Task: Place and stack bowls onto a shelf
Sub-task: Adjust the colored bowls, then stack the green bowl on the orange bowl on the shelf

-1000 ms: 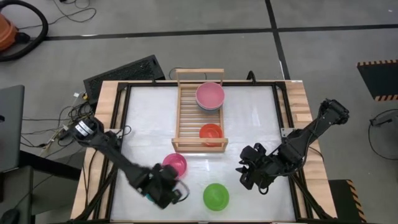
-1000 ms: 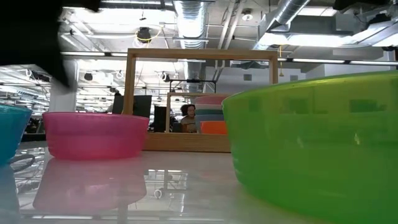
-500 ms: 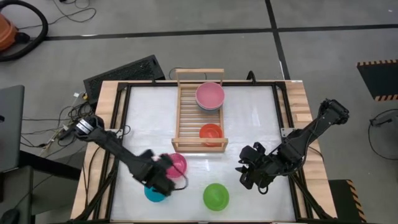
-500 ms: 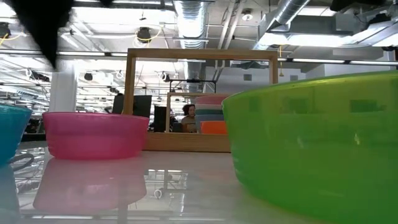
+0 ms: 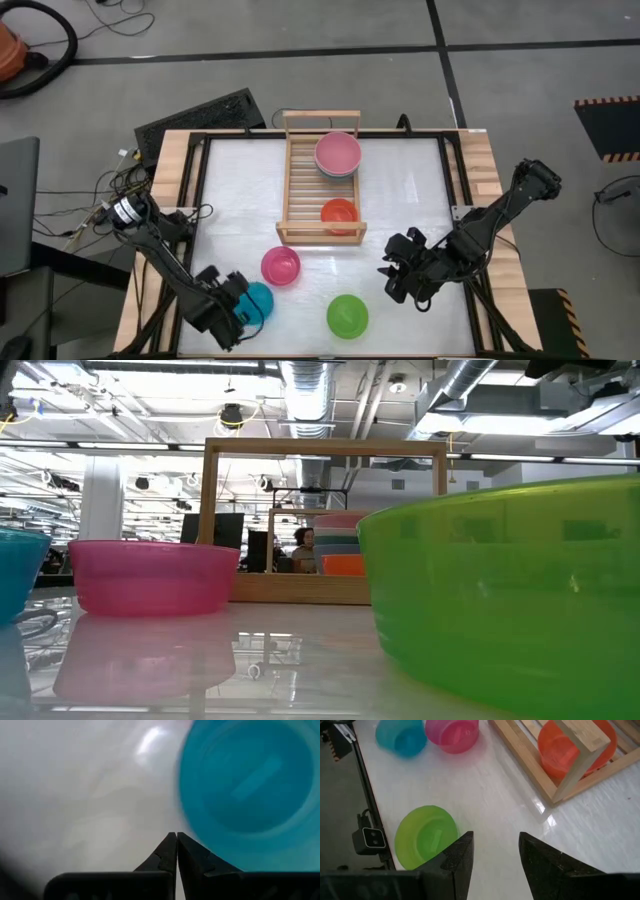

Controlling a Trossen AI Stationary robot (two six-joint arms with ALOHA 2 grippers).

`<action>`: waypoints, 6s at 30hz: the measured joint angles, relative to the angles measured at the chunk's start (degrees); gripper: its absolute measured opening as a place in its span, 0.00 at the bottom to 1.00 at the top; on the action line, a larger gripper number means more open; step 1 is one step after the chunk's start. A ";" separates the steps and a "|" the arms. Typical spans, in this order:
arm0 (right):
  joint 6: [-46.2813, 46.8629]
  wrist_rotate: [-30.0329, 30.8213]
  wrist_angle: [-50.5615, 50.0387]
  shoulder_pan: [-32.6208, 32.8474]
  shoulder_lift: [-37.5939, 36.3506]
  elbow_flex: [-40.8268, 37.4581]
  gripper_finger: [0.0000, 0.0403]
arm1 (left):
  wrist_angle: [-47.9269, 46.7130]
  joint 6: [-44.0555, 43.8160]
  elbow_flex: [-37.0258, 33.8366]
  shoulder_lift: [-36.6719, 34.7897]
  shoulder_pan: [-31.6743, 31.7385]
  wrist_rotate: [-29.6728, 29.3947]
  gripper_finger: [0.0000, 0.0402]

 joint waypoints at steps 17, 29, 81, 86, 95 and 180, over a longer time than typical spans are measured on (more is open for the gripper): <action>-0.19 0.07 -0.22 0.04 0.02 0.00 0.45 | 52.92 23.94 -6.91 0.35 19.38 -12.75 0.00; -0.61 0.13 -0.13 -0.04 0.02 0.00 0.45 | 3.89 14.38 2.85 -8.44 19.06 -13.06 0.00; -0.70 1.17 2.62 -1.53 1.97 0.02 0.45 | 30.96 -9.69 -9.19 -11.51 2.42 -15.40 0.00; -1.47 0.53 2.96 -1.38 2.72 -0.02 0.45 | 36.73 -11.33 -6.96 -3.91 1.00 -13.26 0.00; -3.63 -2.64 3.38 -1.35 2.75 0.00 0.45 | 47.34 -3.39 -1.22 7.78 7.28 -11.24 0.00; 19.43 -31.30 4.47 -4.48 7.11 -7.85 0.06 | -5.25 34.36 29.64 -29.26 5.81 -30.87 0.36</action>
